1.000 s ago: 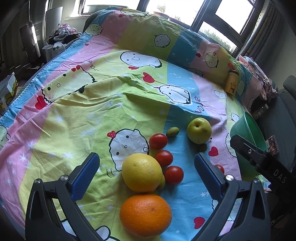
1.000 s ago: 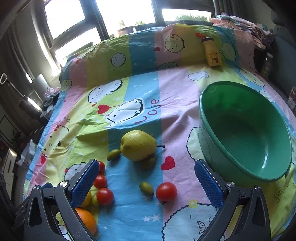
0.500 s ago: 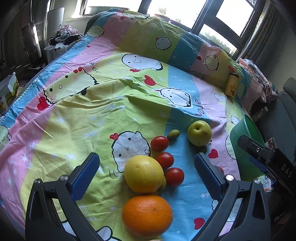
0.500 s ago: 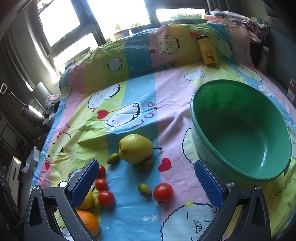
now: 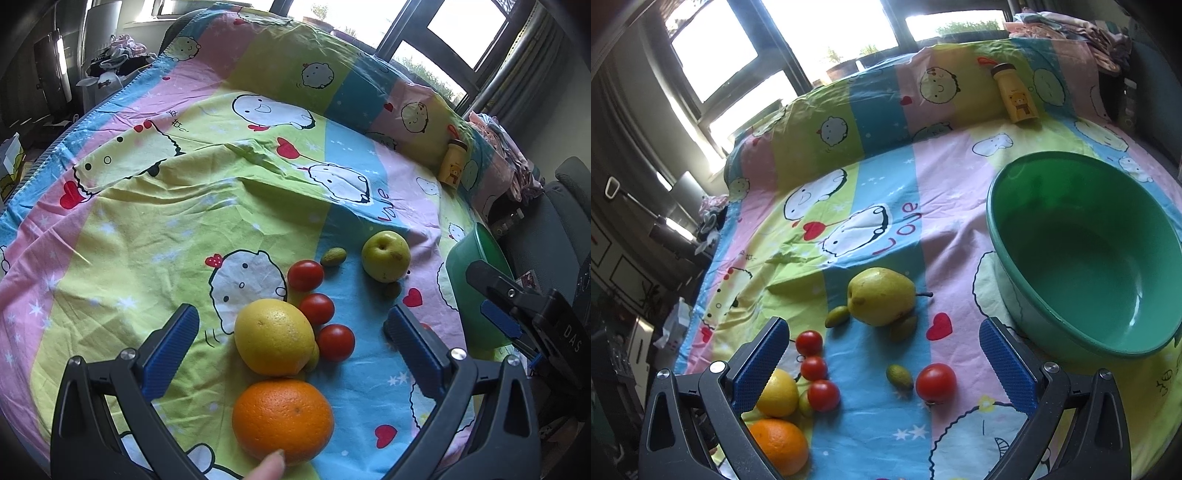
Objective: Organize fruits
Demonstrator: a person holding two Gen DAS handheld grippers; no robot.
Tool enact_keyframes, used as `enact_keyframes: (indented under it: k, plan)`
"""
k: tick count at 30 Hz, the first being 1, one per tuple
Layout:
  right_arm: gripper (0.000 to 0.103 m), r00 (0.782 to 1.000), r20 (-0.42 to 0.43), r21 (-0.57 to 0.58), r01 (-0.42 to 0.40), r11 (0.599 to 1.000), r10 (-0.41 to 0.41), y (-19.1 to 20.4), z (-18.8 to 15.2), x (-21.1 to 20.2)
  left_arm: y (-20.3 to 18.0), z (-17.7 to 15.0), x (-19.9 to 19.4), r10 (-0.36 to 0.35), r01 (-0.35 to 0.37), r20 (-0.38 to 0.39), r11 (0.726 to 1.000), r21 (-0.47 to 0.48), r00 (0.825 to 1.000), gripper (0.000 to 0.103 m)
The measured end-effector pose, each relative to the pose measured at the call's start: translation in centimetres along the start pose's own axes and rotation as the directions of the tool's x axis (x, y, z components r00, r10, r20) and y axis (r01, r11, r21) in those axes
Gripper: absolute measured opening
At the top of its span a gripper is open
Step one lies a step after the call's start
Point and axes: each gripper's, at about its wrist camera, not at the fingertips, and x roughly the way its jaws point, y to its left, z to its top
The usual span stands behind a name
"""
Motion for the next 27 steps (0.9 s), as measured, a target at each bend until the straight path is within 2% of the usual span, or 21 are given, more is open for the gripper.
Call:
enact_keyframes:
  k: [3,8,12,14,20,24,27]
  plan:
    - [0.103,1.0,-0.002,-0.001,-0.029,1.0,0.029,0.2,-0.1,0.0,0.1,0.0,0.1,-0.042,0.042,-0.018,0.999,-0.014,0.999,0.101]
    - [0.103,1.0,-0.002,0.013,-0.029,0.999,0.029,0.2,-0.2,0.0,0.3,0.0,0.2,-0.007,0.007,-0.021,0.999,-0.036,1.0,0.101]
    - [0.103,1.0,-0.005,0.013,-0.012,1.0,0.012,0.0,-0.1,-0.1,0.7,0.0,0.2,-0.019,0.018,-0.028,0.999,-0.047,0.999,0.101]
    - [0.103,1.0,-0.007,0.001,-0.02,1.0,0.02,0.0,-0.1,-0.2,0.6,0.0,0.0,-0.019,0.019,-0.019,0.999,-0.033,1.0,0.096]
    - [0.102,0.999,-0.016,0.01,-0.028,1.0,0.029,-0.2,0.1,-0.1,0.6,0.1,0.0,-0.031,0.031,-0.012,1.0,-0.006,0.999,0.092]
    - [0.09,0.995,-0.054,0.029,-0.081,0.996,0.082,-0.1,0.0,0.4,0.8,0.2,0.1,-0.04,0.041,-0.042,0.999,0.006,0.998,0.081]
    - [0.072,0.985,-0.11,0.047,-0.129,0.991,0.133,0.2,-0.3,1.2,0.9,0.1,0.4,-0.034,0.035,-0.077,0.999,0.015,0.996,0.071]
